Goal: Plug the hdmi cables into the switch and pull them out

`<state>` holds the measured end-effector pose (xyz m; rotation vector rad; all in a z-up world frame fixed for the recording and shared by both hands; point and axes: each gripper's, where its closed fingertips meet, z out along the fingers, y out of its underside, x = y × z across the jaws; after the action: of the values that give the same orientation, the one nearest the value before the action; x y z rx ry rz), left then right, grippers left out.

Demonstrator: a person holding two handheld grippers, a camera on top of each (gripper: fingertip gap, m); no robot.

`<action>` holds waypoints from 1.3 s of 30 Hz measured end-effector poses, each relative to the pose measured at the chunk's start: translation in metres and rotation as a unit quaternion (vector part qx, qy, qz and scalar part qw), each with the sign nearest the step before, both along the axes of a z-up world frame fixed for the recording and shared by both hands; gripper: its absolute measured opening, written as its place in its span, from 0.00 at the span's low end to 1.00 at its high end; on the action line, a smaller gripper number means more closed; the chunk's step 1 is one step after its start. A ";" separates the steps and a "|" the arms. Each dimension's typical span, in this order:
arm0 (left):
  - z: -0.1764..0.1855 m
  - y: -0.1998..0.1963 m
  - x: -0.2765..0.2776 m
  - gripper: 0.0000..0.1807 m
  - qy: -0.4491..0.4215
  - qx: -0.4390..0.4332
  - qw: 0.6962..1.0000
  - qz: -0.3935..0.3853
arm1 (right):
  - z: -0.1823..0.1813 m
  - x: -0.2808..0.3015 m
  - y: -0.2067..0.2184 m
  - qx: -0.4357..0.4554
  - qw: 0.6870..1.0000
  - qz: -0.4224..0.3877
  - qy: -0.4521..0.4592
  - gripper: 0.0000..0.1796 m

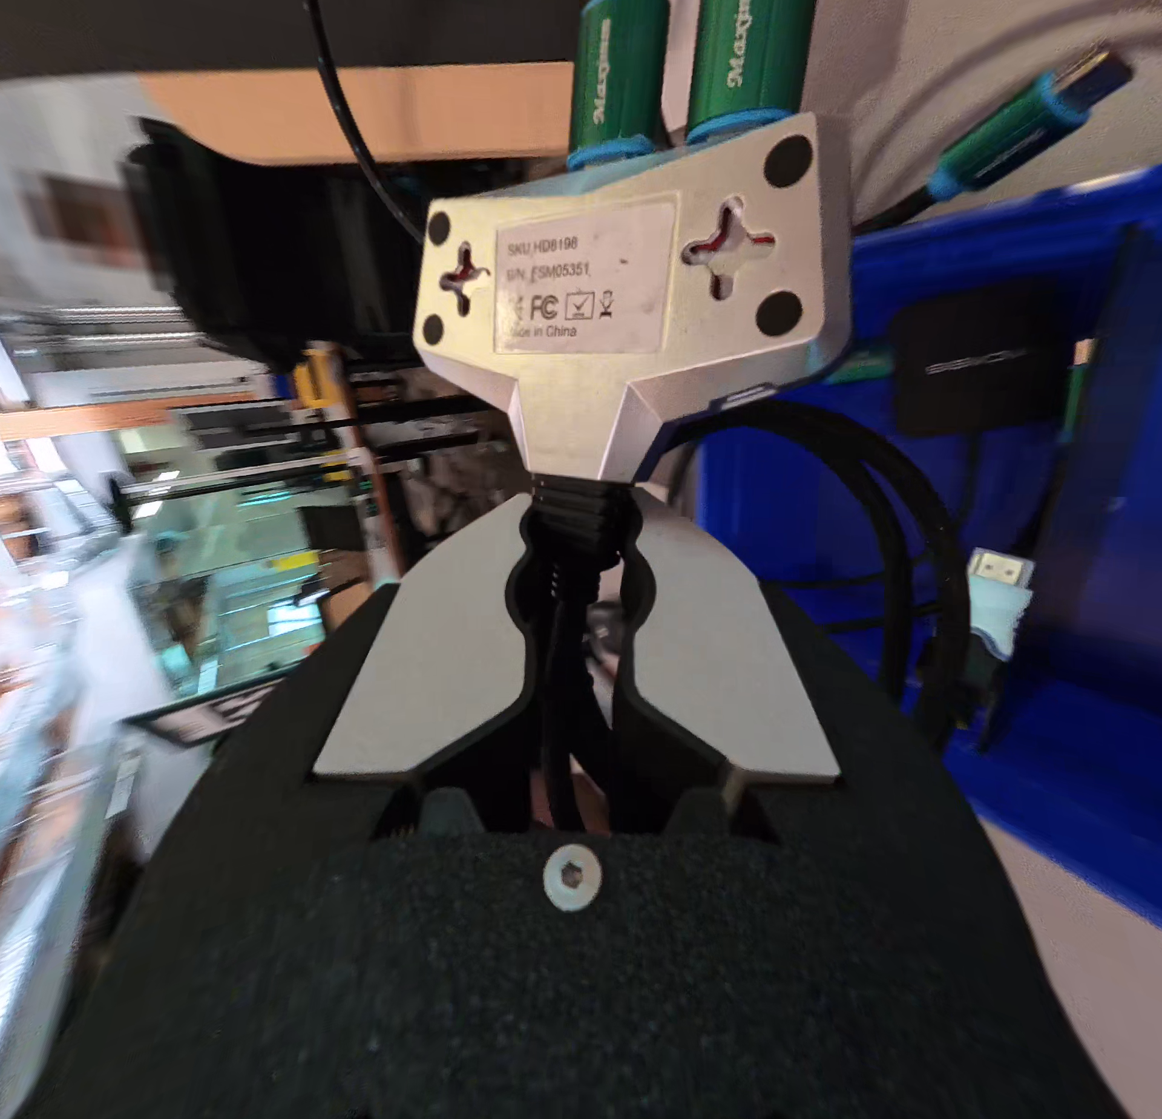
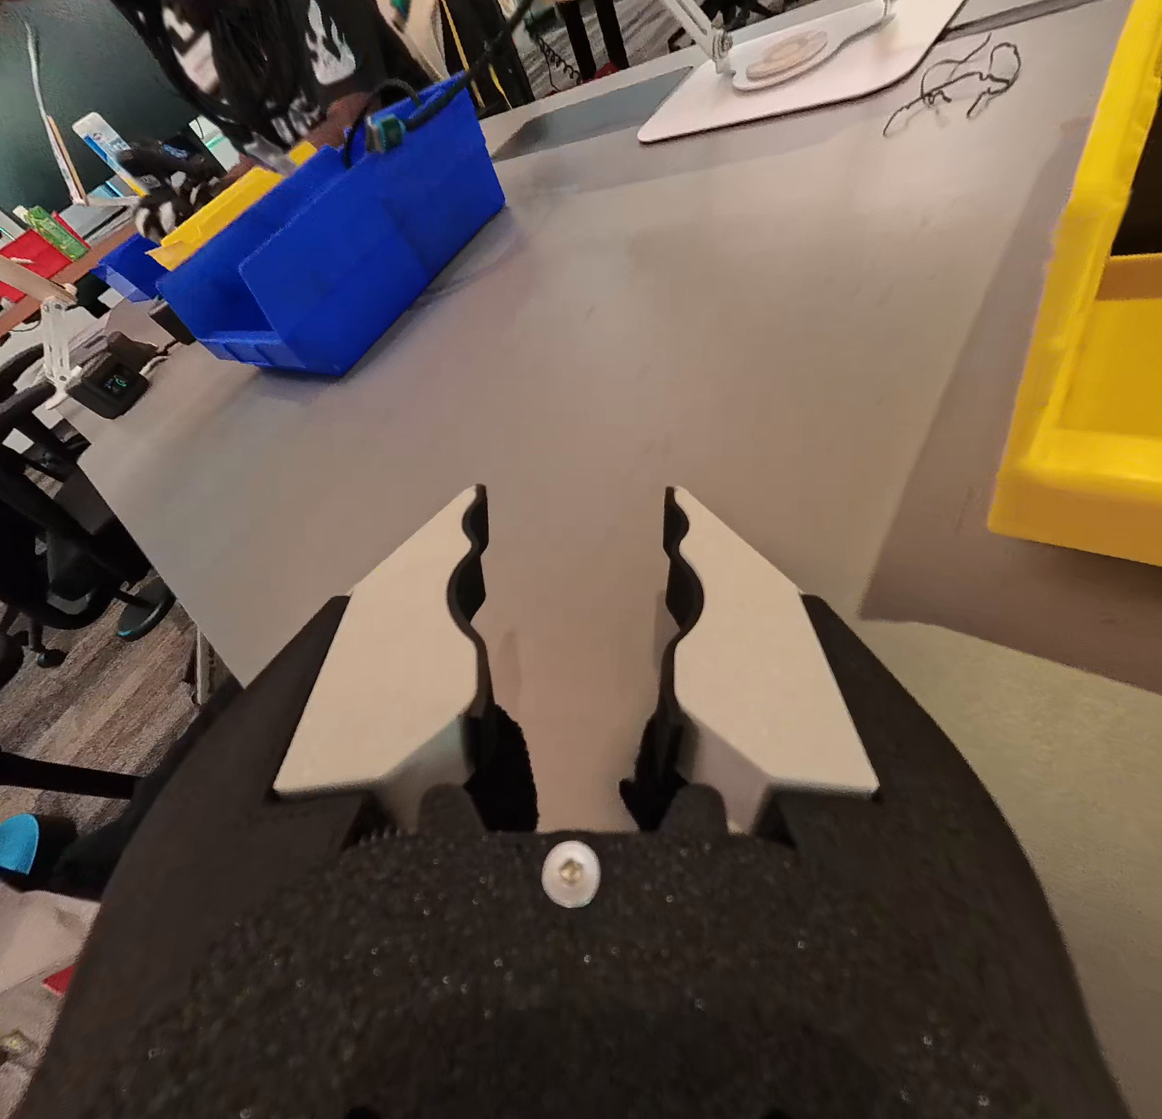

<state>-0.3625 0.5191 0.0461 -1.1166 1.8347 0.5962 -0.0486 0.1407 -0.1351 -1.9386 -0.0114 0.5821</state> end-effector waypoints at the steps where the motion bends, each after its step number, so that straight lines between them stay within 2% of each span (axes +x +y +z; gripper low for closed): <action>1: 0.015 -0.007 -0.001 0.13 0.000 0.040 0.999 0.001 | 0.002 -0.001 0.001 0.008 1.000 -0.004 0.003 0.31; 4: 0.058 -0.033 0.000 0.13 -0.012 0.165 0.986 0.007 | 0.000 -0.008 0.002 0.006 1.000 -0.003 0.001 0.29; 6: 0.081 -0.057 0.004 0.13 -0.057 0.207 0.977 0.021 | -0.002 -0.027 -0.003 0.000 0.998 0.055 -0.019 0.24; 7: 0.091 -0.071 0.008 0.13 -0.089 0.222 0.971 0.023 | -0.001 -0.038 -0.004 -0.003 0.997 0.078 -0.018 0.25; 10: 0.106 -0.112 0.025 0.12 -0.202 0.215 0.955 0.029 | 0.020 -0.075 0.001 0.002 0.989 0.146 0.005 0.31; 12: 0.109 -0.140 0.044 0.12 -0.264 0.211 0.941 0.025 | 0.059 -0.103 0.006 0.022 0.977 0.199 0.068 0.32; 15: 0.105 -0.184 0.080 0.13 -0.336 0.213 0.917 0.021 | 0.144 -0.131 0.025 0.100 0.952 0.239 0.165 0.32; 17: 0.096 -0.211 0.106 0.13 -0.376 0.198 0.905 0.017 | 0.197 -0.136 0.040 0.171 0.939 0.219 0.201 0.32; 19: 0.083 -0.234 0.129 0.13 -0.416 0.167 0.894 0.013 | 0.233 -0.133 0.050 0.236 0.935 0.180 0.196 0.32; 21: 0.065 -0.253 0.148 0.13 -0.449 0.114 0.886 0.013 | 0.245 -0.127 0.057 0.271 0.942 0.130 0.148 0.32; 23: 0.049 -0.270 0.161 0.13 -0.472 0.090 0.877 0.013 | 0.250 -0.123 0.056 0.296 0.939 0.105 0.140 0.29; 25: 0.035 -0.284 0.172 0.14 -0.487 0.080 0.870 0.013 | 0.239 -0.121 0.058 0.279 0.947 0.094 0.131 0.23; 27: 0.020 -0.292 0.181 0.14 -0.485 0.080 0.871 0.016 | 0.232 -0.120 0.054 0.282 0.943 0.104 0.143 0.13; 29: 0.010 -0.294 0.186 0.14 -0.489 0.074 0.869 0.017 | 0.223 -0.114 0.053 0.271 0.946 0.098 0.146 0.13; 32: -0.009 -0.290 0.195 0.13 -0.492 0.020 0.870 0.018 | 0.214 -0.110 0.057 0.278 0.953 0.089 0.079 0.12; 35: -0.030 -0.296 0.200 0.14 -0.498 -0.086 0.863 0.005 | 0.204 -0.106 0.070 0.309 0.942 0.069 -0.111 0.11; 37: -0.039 -0.306 0.192 0.14 -0.519 -0.165 0.839 -0.007 | 0.194 -0.092 0.085 0.332 0.903 0.038 -0.269 0.11; 39: -0.053 -0.307 0.178 0.16 -0.531 -0.242 0.812 0.018 | 0.173 -0.092 0.093 0.346 0.861 0.062 -0.367 0.11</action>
<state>-0.1841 0.2119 -0.0067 -1.3995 0.9503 -0.4891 -0.1409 0.2339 0.0379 -1.3374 -0.7369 -0.1249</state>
